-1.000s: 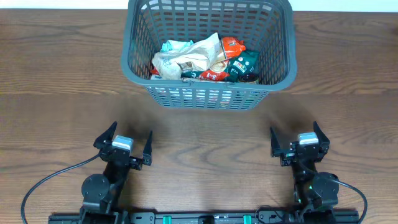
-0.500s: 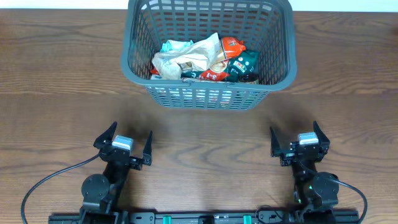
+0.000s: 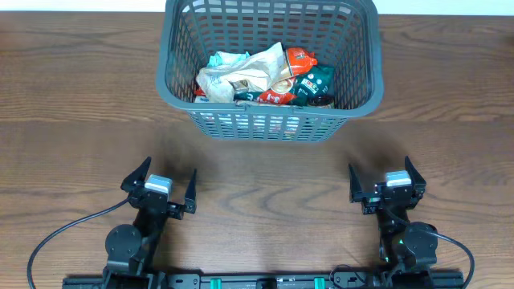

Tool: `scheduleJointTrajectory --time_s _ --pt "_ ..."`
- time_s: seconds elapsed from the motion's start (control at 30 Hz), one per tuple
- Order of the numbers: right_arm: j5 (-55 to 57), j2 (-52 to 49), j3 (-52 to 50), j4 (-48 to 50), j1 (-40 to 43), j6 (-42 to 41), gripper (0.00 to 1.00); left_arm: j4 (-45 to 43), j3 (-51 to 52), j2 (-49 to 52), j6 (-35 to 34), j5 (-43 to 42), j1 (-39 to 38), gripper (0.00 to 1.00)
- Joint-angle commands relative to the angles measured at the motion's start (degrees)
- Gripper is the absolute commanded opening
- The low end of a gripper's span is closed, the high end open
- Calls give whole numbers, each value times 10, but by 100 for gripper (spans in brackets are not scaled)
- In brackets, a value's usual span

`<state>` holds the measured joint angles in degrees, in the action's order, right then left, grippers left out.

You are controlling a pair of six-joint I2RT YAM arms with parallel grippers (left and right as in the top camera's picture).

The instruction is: Pack container

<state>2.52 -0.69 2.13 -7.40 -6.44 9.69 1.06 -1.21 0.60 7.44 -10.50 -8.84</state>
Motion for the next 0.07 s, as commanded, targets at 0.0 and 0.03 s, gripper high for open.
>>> scheduleJointTrajectory --time_s 0.0,0.03 --pt "-2 4 -3 1 5 7 99 21 10 -4 -7 -6 1 98" --pt "-2 4 -3 1 5 7 99 21 10 -4 -7 -6 1 99"
